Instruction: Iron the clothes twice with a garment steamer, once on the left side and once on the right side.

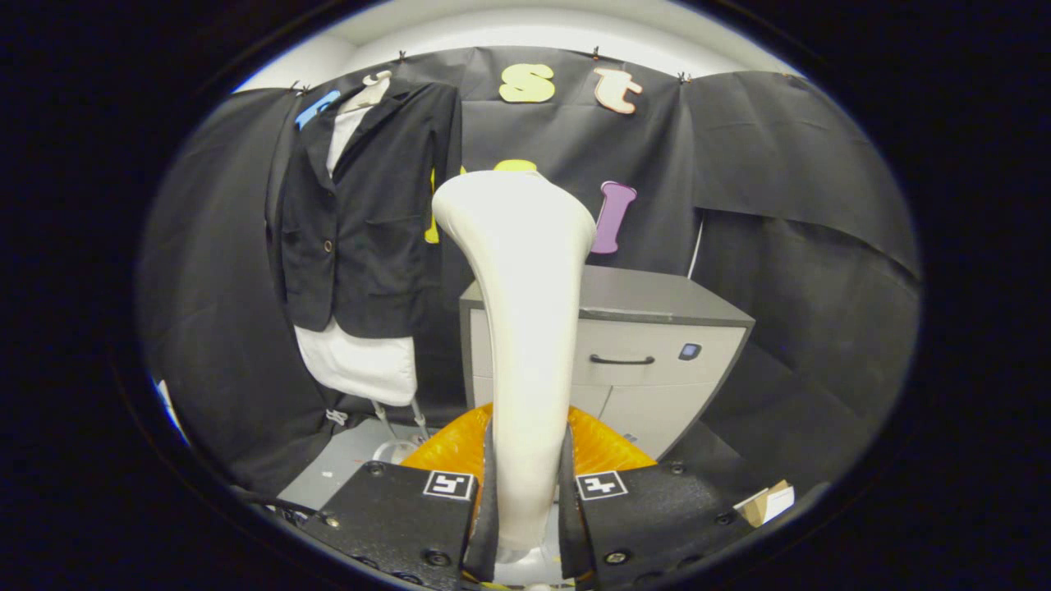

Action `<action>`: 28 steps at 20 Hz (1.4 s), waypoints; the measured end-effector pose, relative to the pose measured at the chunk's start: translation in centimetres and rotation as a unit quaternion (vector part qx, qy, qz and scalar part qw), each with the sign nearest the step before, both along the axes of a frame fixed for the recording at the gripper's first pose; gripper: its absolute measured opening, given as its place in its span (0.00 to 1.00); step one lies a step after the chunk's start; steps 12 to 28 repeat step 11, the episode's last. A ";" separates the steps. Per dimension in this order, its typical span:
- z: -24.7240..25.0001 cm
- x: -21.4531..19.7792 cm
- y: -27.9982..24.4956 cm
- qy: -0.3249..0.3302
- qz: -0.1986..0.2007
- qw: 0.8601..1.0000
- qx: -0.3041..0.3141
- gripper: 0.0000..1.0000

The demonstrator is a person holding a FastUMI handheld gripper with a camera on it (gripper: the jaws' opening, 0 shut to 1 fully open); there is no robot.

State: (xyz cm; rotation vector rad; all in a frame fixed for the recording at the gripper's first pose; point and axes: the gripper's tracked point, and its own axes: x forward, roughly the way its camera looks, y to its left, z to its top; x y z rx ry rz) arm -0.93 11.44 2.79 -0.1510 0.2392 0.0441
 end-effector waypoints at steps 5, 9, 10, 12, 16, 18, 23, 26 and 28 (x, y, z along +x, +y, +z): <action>-0.1 -0.7 -5.2 0.009 -0.015 1.000 0.007 0.32; -1.1 -1.7 -8.1 0.021 -0.015 1.000 0.006 0.32; -1.5 -1.9 -8.7 0.026 -0.015 1.000 0.008 0.32; -1.9 -2.0 -9.1 0.030 -0.013 0.999 0.008 0.32; -1.9 -2.0 -9.1 0.030 -0.013 0.999 0.008 0.32; -1.9 -2.0 -9.1 0.030 -0.013 0.999 0.008 0.32; -1.9 -2.0 -9.1 0.030 -0.013 0.999 0.008 0.32; -1.9 -2.0 -9.1 0.030 -0.013 0.999 0.008 0.32; -1.9 -2.0 -9.1 0.030 -0.013 0.999 0.008 0.32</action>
